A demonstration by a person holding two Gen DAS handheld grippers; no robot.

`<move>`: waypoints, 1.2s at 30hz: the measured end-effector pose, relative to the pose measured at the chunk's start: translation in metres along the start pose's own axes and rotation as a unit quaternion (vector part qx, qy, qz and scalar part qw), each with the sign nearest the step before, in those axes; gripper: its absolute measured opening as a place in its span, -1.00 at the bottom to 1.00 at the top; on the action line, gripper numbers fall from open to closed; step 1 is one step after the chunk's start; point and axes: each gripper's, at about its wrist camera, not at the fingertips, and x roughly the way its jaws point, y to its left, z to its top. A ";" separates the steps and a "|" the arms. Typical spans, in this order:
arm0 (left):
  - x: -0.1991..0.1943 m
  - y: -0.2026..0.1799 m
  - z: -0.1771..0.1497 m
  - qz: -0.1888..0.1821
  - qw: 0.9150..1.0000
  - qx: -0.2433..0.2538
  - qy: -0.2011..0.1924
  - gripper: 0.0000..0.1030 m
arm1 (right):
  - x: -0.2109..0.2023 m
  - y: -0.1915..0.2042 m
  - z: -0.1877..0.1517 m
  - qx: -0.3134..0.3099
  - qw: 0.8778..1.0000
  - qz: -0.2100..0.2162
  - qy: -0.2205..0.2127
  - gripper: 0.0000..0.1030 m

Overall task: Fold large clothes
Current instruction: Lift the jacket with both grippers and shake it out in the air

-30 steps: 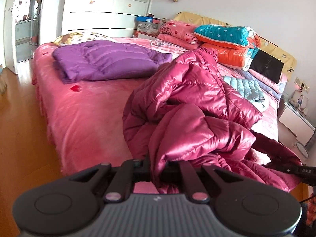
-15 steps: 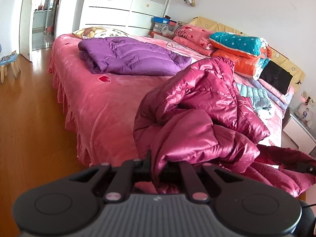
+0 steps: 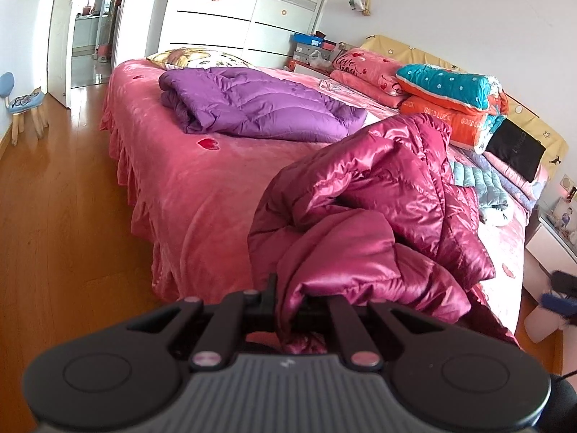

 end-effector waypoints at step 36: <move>-0.048 -0.034 0.058 -0.024 0.991 0.045 -0.125 -0.94 | 0.027 -0.017 0.074 0.138 0.956 0.164 -0.199 -0.82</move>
